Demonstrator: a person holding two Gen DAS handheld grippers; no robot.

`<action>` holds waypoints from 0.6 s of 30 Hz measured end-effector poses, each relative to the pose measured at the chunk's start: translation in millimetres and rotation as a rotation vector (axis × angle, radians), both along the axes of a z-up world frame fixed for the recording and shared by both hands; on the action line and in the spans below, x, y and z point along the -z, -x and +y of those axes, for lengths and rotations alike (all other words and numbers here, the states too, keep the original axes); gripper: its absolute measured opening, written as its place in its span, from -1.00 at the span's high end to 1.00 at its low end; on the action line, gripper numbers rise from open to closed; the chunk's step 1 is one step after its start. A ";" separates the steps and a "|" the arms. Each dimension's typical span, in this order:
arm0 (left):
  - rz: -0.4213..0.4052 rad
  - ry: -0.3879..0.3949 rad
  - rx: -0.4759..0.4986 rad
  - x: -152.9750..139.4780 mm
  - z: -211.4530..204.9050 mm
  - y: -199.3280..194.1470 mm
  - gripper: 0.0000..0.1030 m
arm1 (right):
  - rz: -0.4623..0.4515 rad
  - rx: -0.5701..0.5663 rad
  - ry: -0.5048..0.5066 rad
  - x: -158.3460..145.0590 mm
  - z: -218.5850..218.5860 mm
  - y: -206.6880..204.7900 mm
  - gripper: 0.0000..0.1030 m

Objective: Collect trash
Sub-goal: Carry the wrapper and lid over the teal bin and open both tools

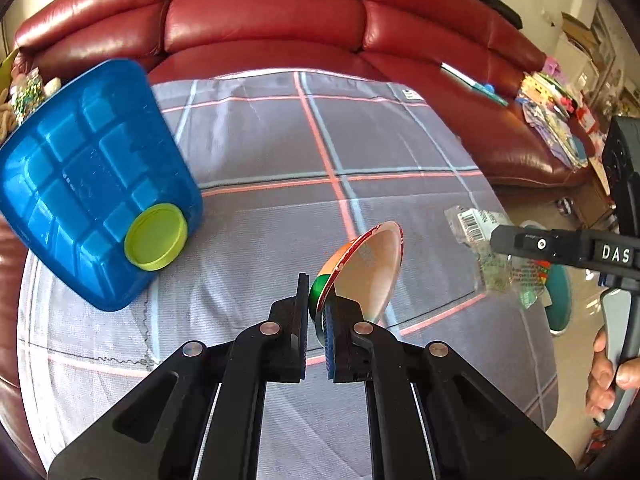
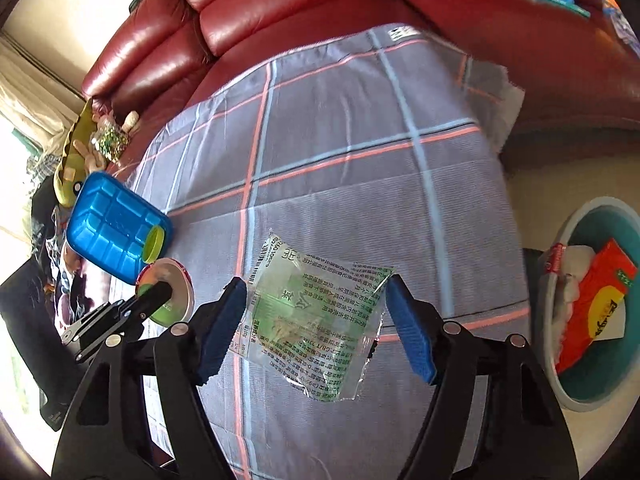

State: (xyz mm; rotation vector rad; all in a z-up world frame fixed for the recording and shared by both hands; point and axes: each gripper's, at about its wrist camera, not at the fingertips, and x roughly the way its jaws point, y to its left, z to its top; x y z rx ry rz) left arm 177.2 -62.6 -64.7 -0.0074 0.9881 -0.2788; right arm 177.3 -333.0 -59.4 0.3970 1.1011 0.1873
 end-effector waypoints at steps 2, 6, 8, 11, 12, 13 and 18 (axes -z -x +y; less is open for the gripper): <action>-0.007 -0.002 0.044 -5.1 -22.8 1.2 0.87 | -0.016 0.040 0.000 -8.5 -26.5 10.0 -0.33; -0.019 -0.003 0.144 -12.7 -77.2 4.9 0.87 | -0.051 0.132 -0.001 -23.2 -85.2 34.2 -0.33; -0.016 -0.005 0.202 -13.7 -109.2 6.6 0.87 | -0.065 0.185 -0.002 -28.0 -116.7 48.2 -0.33; -0.008 -0.007 0.285 -12.4 -157.1 11.2 0.86 | -0.076 0.266 -0.018 -31.0 -161.7 69.5 -0.33; -0.006 -0.008 0.315 -11.9 -174.5 13.6 0.86 | -0.077 0.291 -0.020 -31.5 -175.8 77.2 -0.33; -0.004 -0.010 0.342 -10.8 -191.3 15.9 0.86 | -0.079 0.313 -0.020 -31.8 -188.5 84.1 -0.33; 0.026 -0.017 0.479 2.5 -271.9 28.4 0.86 | -0.071 0.405 -0.020 -25.0 -240.0 114.8 -0.33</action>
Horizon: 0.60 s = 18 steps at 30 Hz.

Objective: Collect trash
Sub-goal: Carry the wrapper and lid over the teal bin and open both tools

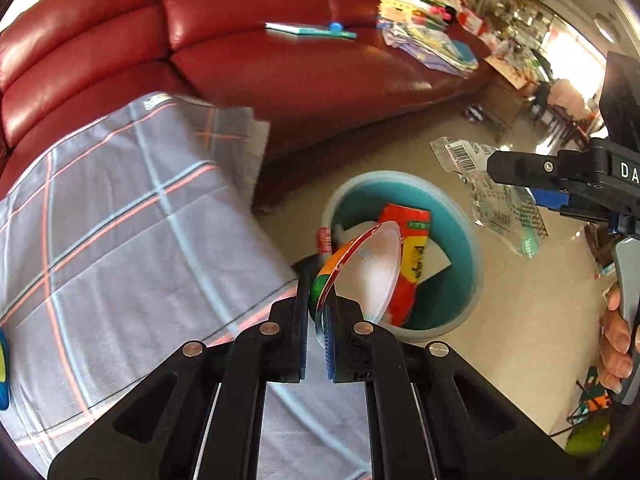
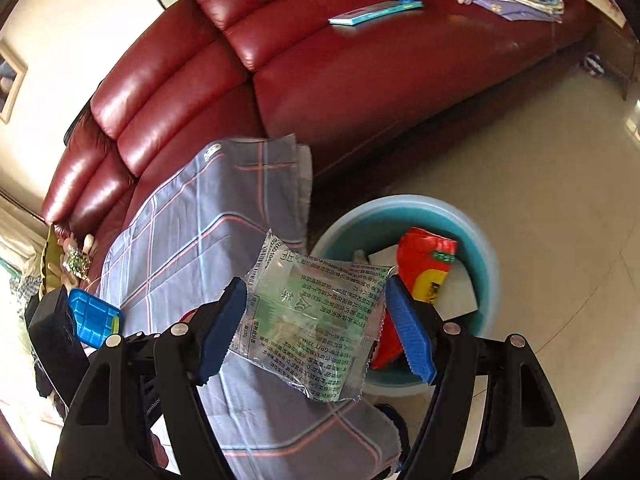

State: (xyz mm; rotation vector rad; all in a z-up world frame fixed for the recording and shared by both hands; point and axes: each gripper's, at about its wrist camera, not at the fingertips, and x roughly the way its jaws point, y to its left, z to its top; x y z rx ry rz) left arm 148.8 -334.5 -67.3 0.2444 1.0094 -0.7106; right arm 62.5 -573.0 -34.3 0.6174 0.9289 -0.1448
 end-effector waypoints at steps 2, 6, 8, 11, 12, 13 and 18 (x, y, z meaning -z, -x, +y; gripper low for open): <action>0.011 -0.008 0.041 6.5 -26.7 4.5 0.86 | 0.009 0.024 -0.008 5.8 -14.9 7.6 -0.33; 0.042 -0.033 0.098 23.1 -68.6 8.5 0.86 | 0.016 0.063 -0.027 13.8 -35.1 16.3 -0.33; 0.062 -0.040 0.110 31.6 -83.3 6.8 0.84 | 0.022 0.073 -0.030 17.7 -41.3 17.4 -0.33; 0.088 -0.050 0.127 40.3 -97.0 5.0 0.31 | 0.033 0.075 -0.035 23.9 -44.5 15.3 -0.33; 0.078 -0.061 0.124 42.0 -99.9 5.0 0.02 | 0.035 0.076 -0.038 26.0 -45.4 14.3 -0.33; 0.060 -0.070 0.115 42.2 -101.0 5.7 -0.41 | 0.038 0.077 -0.040 28.3 -46.5 13.2 -0.33; -0.008 -0.083 0.084 37.1 -91.4 12.4 -0.92 | 0.054 0.068 -0.056 39.1 -45.7 5.5 -0.33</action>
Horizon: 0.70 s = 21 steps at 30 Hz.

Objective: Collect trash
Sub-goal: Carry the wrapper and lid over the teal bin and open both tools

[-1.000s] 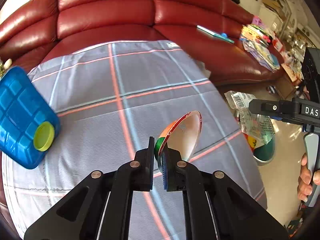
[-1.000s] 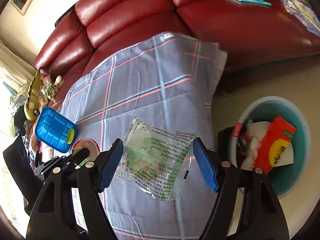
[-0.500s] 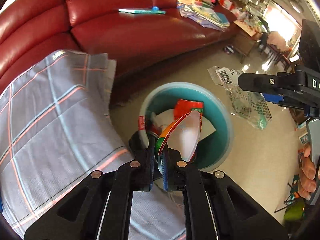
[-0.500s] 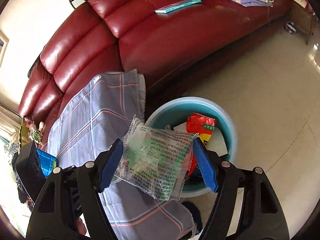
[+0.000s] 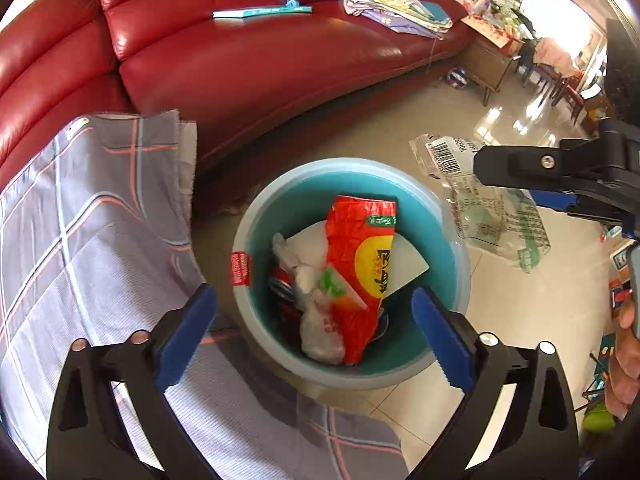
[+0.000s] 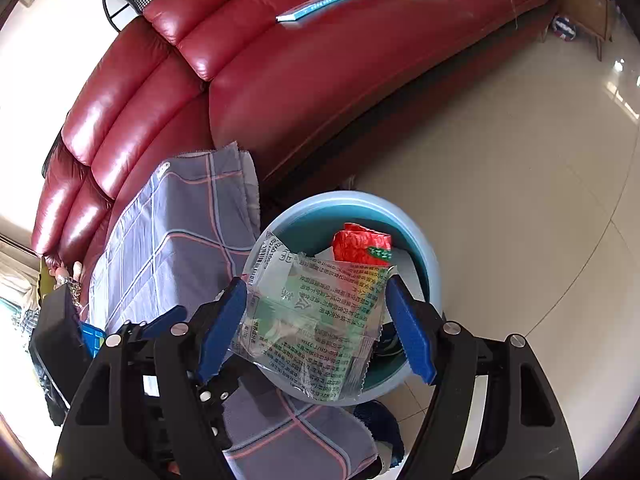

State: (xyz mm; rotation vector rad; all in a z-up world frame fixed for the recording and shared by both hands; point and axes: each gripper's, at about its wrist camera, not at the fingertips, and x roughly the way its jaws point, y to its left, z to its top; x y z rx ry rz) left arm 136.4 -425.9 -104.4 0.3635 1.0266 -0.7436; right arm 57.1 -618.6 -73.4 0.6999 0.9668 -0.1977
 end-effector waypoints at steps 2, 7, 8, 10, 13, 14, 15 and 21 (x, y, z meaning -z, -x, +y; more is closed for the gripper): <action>-0.002 -0.001 -0.013 -2.0 9.5 -0.9 -0.92 | 0.006 -0.007 -0.008 4.0 3.1 -4.8 -0.33; 0.013 0.011 -0.079 -7.9 38.8 -8.8 -0.92 | 0.027 -0.028 -0.017 12.2 13.8 -16.8 -0.45; 0.020 0.019 -0.092 -9.2 45.5 -10.4 -0.92 | 0.032 -0.031 -0.026 13.8 15.6 -19.5 -0.48; 0.029 0.032 -0.113 -12.4 58.2 -14.8 -0.92 | 0.055 -0.032 -0.050 19.9 19.4 -24.6 -0.52; 0.030 0.042 -0.142 -17.1 74.5 -19.3 -0.92 | 0.080 -0.015 -0.062 25.4 25.0 -26.8 -0.55; 0.030 0.043 -0.148 -18.2 79.3 -20.0 -0.92 | 0.089 -0.011 -0.059 26.3 27.6 -26.9 -0.56; 0.032 0.048 -0.153 -19.2 84.6 -20.5 -0.92 | 0.096 -0.010 -0.058 26.3 30.5 -27.2 -0.59; 0.042 0.066 -0.185 -24.0 109.8 -21.7 -0.92 | 0.140 -0.007 -0.016 20.8 49.4 -25.2 -0.77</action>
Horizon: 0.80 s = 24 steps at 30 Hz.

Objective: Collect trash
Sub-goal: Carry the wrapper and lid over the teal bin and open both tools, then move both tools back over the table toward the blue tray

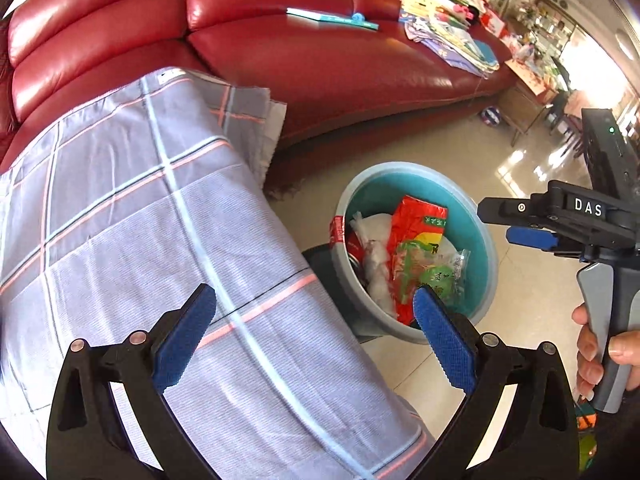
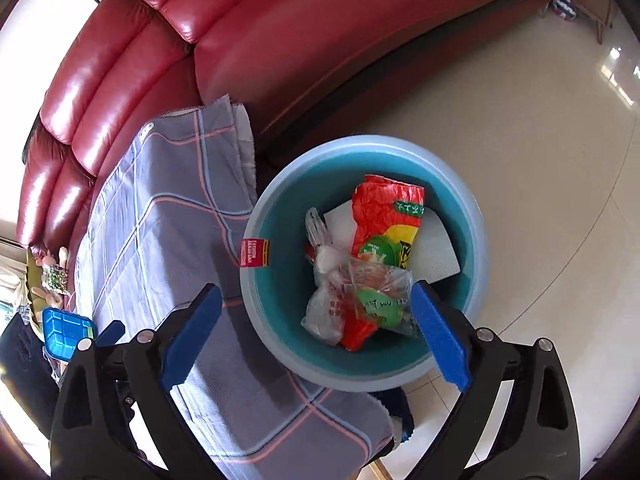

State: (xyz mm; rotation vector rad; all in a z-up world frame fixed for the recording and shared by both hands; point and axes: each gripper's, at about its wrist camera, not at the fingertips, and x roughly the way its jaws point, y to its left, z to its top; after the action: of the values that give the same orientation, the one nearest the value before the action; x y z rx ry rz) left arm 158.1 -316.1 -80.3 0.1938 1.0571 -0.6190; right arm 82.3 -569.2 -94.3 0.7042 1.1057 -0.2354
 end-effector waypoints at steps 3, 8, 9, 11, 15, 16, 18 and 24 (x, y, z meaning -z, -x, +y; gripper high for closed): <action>0.005 0.008 -0.016 -2.6 14.5 3.8 -0.92 | 0.003 -0.010 0.008 -5.2 13.4 2.0 -0.77; -0.011 0.030 -0.050 -12.7 46.4 9.9 -0.92 | -0.010 -0.056 0.026 -17.8 45.6 -4.2 -0.78; -0.016 0.033 -0.058 -15.7 53.0 10.8 -0.92 | -0.013 -0.069 0.028 -21.0 54.1 -6.6 -0.78; -0.028 0.036 -0.081 -20.9 69.8 13.1 -0.92 | -0.017 -0.097 0.032 -26.4 71.6 -11.1 -0.78; -0.043 0.054 -0.137 -30.6 106.2 18.5 -0.92 | -0.024 -0.164 0.041 -35.8 111.3 -21.9 -0.78; -0.046 0.058 -0.153 -33.2 115.8 20.7 -0.92 | -0.026 -0.183 0.042 -38.1 121.8 -24.6 -0.78; -0.051 0.063 -0.188 -36.8 137.5 23.9 -0.92 | -0.029 -0.224 0.042 -41.1 145.3 -32.1 -0.78; -0.064 0.063 -0.308 -38.7 217.5 30.1 -0.92 | -0.031 -0.362 0.033 -45.7 226.9 -57.4 -0.78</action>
State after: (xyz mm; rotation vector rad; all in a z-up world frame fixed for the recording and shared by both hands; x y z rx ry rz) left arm 128.0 -98.6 -41.7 -0.0049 0.9794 -0.3650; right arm 139.7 -342.4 -48.6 0.4658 1.1752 0.0654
